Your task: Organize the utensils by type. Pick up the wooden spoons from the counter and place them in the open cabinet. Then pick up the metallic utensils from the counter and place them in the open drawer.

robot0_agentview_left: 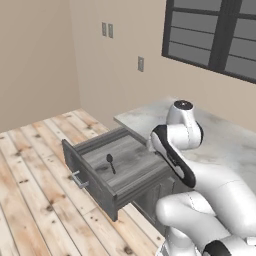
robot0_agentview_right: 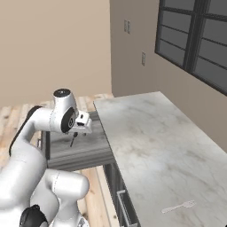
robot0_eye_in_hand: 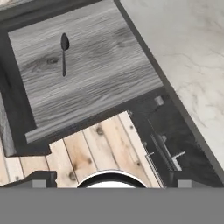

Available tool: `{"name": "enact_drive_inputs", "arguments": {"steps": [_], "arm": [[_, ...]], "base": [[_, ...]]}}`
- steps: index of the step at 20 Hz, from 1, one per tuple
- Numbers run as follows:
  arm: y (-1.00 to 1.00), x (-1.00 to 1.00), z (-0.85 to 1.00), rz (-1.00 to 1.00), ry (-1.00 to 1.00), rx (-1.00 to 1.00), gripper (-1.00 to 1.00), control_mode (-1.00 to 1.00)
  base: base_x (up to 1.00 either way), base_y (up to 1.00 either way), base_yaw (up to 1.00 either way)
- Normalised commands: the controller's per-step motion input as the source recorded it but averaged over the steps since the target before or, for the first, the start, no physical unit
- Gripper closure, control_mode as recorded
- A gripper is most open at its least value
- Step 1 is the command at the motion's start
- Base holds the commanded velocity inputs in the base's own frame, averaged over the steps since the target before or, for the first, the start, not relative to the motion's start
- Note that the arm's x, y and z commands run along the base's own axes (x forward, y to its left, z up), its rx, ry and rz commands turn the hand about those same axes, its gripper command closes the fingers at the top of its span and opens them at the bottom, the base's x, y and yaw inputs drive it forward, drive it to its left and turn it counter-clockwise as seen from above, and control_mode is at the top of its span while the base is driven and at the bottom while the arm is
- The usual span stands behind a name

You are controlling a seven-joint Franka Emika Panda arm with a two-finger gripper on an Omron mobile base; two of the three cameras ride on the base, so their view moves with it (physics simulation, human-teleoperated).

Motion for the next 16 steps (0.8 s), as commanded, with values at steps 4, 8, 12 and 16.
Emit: {"name": "enact_drive_inputs", "arguments": {"steps": [4,8,12,16], "arm": [[-0.67,-0.47,0.29,-0.28,0.01,0.07,-1.00,-1.00],[-0.66,-0.44,0.18,-0.38,0.00,0.07,-1.00,-1.00],[-0.61,-0.53,0.12,-0.39,0.00,0.08,-1.00,-1.00],[-0.63,-0.45,0.08,-0.35,0.02,0.07,-1.00,-1.00]], "base": [[0.00,0.00,0.00],[0.00,0.00,0.00],[0.00,0.00,0.00],[0.00,0.00,0.00]]}}
